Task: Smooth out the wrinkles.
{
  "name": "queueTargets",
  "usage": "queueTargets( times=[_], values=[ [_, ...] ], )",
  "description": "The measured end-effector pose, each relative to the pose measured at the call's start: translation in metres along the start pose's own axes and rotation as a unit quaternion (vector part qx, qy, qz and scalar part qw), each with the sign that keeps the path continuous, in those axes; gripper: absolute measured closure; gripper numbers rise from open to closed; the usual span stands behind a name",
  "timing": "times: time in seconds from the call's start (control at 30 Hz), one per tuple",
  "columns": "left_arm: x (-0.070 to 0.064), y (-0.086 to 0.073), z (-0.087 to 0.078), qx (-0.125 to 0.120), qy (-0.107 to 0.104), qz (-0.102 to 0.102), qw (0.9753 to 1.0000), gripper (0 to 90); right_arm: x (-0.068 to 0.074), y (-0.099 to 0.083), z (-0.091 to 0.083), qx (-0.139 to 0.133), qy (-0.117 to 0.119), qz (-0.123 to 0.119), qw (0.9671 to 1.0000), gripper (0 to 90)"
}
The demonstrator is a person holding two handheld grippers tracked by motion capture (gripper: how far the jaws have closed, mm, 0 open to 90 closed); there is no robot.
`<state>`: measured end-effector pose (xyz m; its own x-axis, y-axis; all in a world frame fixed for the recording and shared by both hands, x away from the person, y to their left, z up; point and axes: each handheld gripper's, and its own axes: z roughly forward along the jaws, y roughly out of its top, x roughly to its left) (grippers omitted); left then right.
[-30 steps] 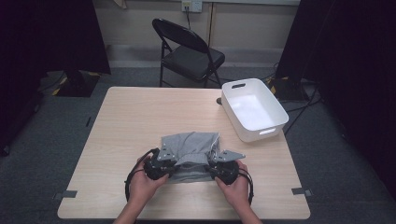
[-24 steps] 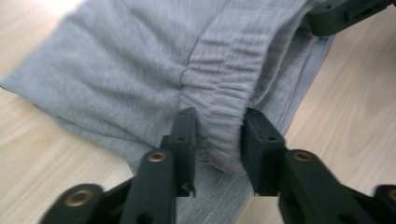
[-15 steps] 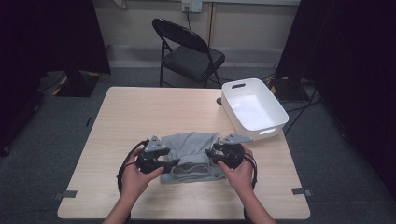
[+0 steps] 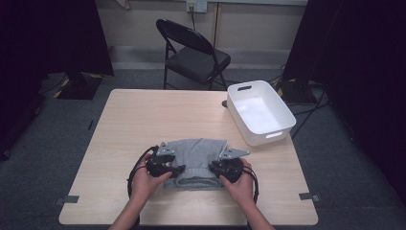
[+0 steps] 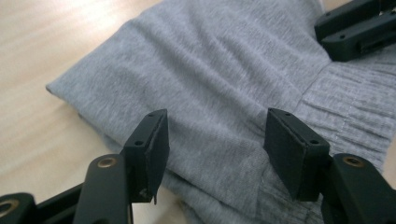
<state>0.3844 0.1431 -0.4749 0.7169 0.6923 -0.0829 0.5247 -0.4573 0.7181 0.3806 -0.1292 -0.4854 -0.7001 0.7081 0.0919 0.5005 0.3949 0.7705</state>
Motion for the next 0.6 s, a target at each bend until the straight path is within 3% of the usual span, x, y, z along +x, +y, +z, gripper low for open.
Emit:
queueTargets(
  times=[0.1, 0.2, 0.33, 0.43, 0.53, 0.6],
  values=[
    [-0.002, 0.002, -0.005, 0.007, -0.007, -0.008, 0.9999, 41.6, 0.002, 0.004, -0.008, 0.002, 0.001, 0.003, 1.0, 64.7],
    [0.005, 0.011, -0.013, 0.004, 0.006, -0.006, 1.0, 30.6, -0.009, 0.011, -0.018, -0.024, -0.017, 0.026, 0.9992, 64.8],
    [0.027, 0.017, -0.018, -0.03, 0.051, -0.036, 0.9976, 29.7, -0.03, 0.02, -0.019, -0.036, -0.066, 0.057, 0.9955, 60.6],
    [0.04, 0.017, -0.011, -0.028, 0.086, -0.046, 0.9948, 35.8, -0.041, 0.023, -0.01, -0.033, -0.097, 0.069, 0.9923, 60.6],
    [0.051, 0.016, 0.003, -0.022, 0.095, -0.062, 0.9933, 41.9, -0.049, 0.022, 0.001, -0.023, -0.111, 0.09, 0.9894, 60.5],
    [0.054, 0.015, 0.012, -0.007, 0.097, -0.062, 0.9933, 46.8, -0.051, 0.022, 0.007, -0.017, -0.111, 0.089, 0.9896, 68.3]
  ],
)
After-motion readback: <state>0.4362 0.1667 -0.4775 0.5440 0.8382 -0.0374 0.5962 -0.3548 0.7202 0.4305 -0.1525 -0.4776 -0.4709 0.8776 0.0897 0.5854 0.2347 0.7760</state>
